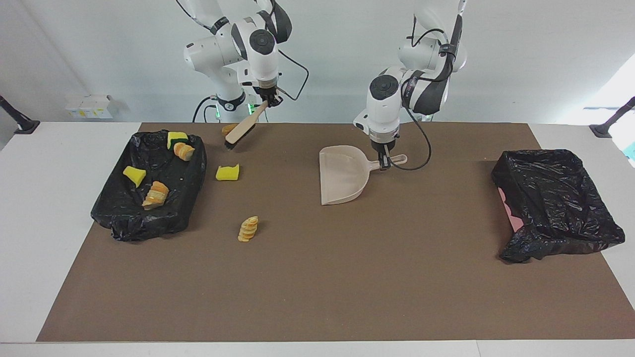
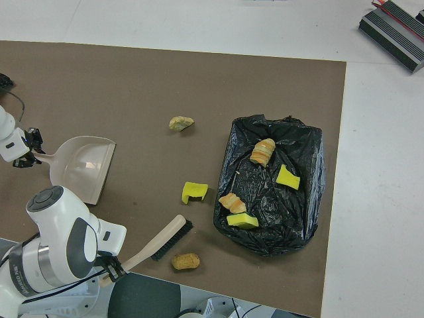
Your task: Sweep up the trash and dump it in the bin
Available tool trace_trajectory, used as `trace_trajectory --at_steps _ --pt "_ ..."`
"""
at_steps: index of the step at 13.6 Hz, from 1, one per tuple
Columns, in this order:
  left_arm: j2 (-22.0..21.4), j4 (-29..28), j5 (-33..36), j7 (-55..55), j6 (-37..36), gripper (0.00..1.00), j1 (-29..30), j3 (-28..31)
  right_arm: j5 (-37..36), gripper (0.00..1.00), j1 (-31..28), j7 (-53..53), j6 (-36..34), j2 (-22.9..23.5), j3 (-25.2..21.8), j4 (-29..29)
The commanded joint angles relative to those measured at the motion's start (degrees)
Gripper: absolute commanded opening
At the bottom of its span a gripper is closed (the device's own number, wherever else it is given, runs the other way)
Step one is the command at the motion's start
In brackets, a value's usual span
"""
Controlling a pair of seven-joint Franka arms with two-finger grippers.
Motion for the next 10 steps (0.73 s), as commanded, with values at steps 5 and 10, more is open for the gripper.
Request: trace_trajectory --at_steps 5,10 --pt "-0.65 -1.04 0.78 -5.86 0.63 0.0 -0.1 0.78 2.09 0.0 -0.26 6.7 -6.18 -3.02 1.94 0.93" --pt "-2.58 -4.19 0.87 -5.77 1.24 0.0 -0.89 0.6 6.22 0.0 0.71 8.82 -9.69 -5.22 2.47 0.32"
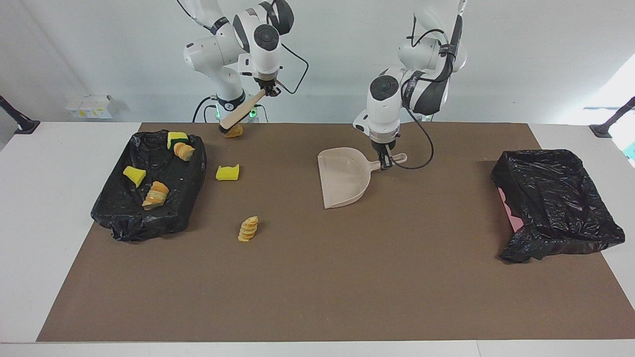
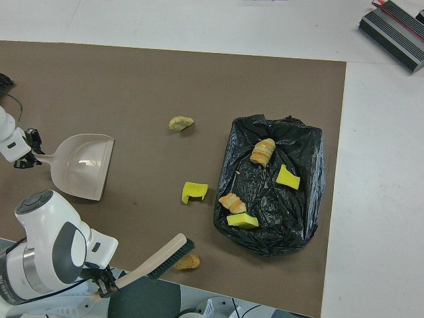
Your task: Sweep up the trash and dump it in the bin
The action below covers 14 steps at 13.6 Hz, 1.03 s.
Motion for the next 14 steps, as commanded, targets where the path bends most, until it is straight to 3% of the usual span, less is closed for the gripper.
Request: trace_trajectory --at_steps 1,8,14 --pt "-2.35 -3.54 0.88 -1.01 1.12 0.0 -0.72 0.53 3.79 0.0 -0.32 0.44 -2.17 -3.28 0.32 -1.21" --pt "-2.35 -3.55 0.88 -0.83 1.39 0.0 -0.63 0.53 7.58 0.0 -9.09 -9.14 -7.61 -8.12 -0.04 -5.09" --pt "-2.27 -3.55 0.88 -0.83 1.48 0.0 -0.45 0.53 10.12 0.0 -11.91 -12.11 -10.44 -12.78 -0.21 -8.07"
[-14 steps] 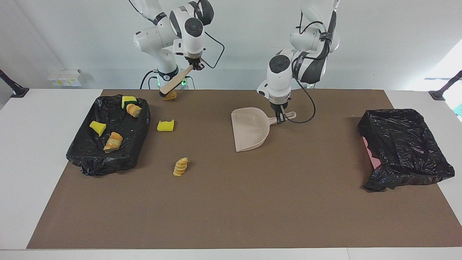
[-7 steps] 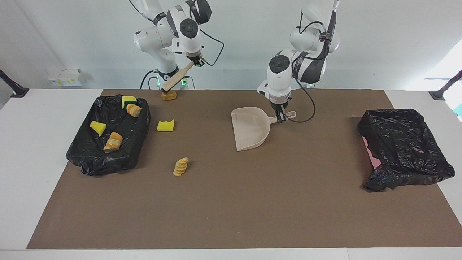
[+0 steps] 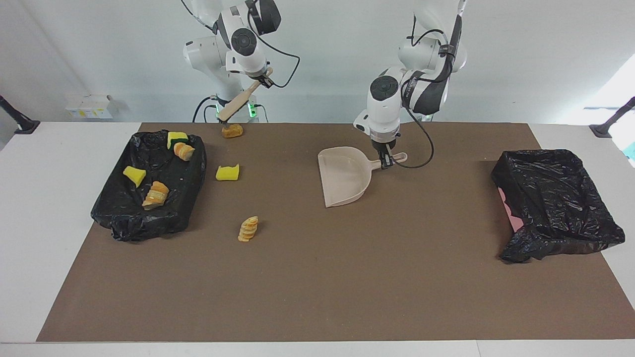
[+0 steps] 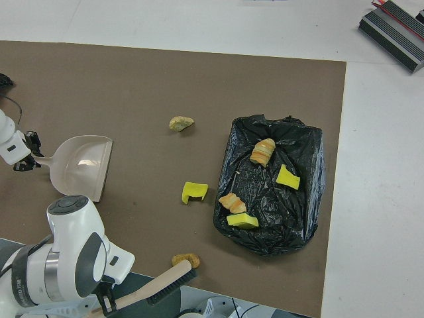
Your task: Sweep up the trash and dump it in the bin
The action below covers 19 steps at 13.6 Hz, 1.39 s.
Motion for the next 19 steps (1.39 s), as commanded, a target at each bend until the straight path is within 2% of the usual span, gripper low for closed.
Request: trace_trajectory --at_steps 1,4,9,16,19 --pt "-1.72 -2.33 0.88 -0.54 1.05 0.0 -0.45 0.47 2.49 0.0 -5.08 -6.01 -0.62 -5.47 0.08 -4.26" --pt "-1.72 -2.33 0.88 -0.54 1.13 0.0 -0.45 0.47 3.72 0.0 -11.49 -14.18 -2.03 -7.4 -0.01 -5.93" --pt "-1.72 -2.33 0.79 -0.54 1.05 0.0 -0.36 0.47 3.55 0.0 -26.16 -27.9 -5.98 -7.41 0.08 -5.06" --pt "-1.72 -2.33 0.79 -0.54 1.05 0.0 -0.36 0.47 3.1 0.0 -28.83 -32.04 -5.37 -7.14 -0.18 -2.68" --pt "-1.72 -2.33 0.79 -0.54 1.05 0.0 -0.36 0.47 3.28 0.0 -33.82 -36.69 -5.46 -6.88 -0.27 -2.42"
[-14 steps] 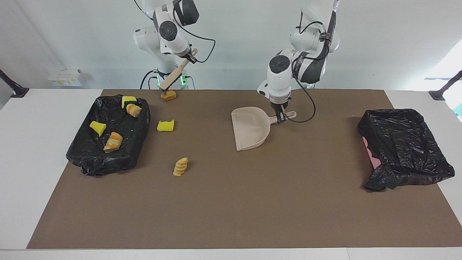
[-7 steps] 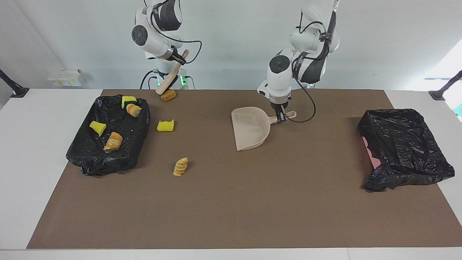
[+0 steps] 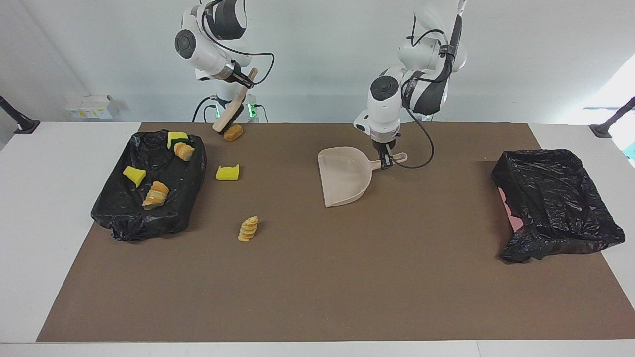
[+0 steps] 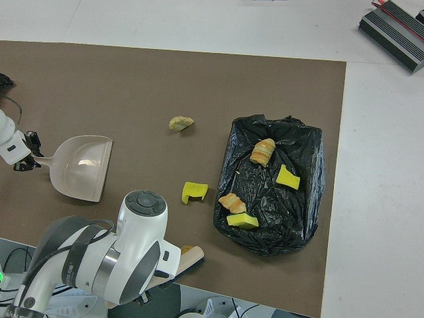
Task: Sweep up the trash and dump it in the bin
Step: 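Grasp the wooden brush handle with the right gripper near the robot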
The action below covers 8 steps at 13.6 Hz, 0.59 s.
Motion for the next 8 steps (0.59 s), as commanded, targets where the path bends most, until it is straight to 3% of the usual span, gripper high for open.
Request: trace_trajectory --at_steps 1,3,8 --pt "-1.72 -2.3 0.79 -0.54 1.0 0.0 -0.36 0.45 1.71 0.0 -5.94 -6.79 0.25 -2.42 -0.05 -2.12" --pt "-1.72 -2.3 0.79 -0.54 1.0 0.0 -0.36 0.45 1.97 0.0 -8.14 -8.38 1.47 -2.42 0.21 -2.03" --pt "-1.72 -2.3 0.79 -0.63 1.0 0.0 -0.36 0.45 3.73 0.0 -7.36 -7.6 7.54 -1.2 1.35 -1.86"
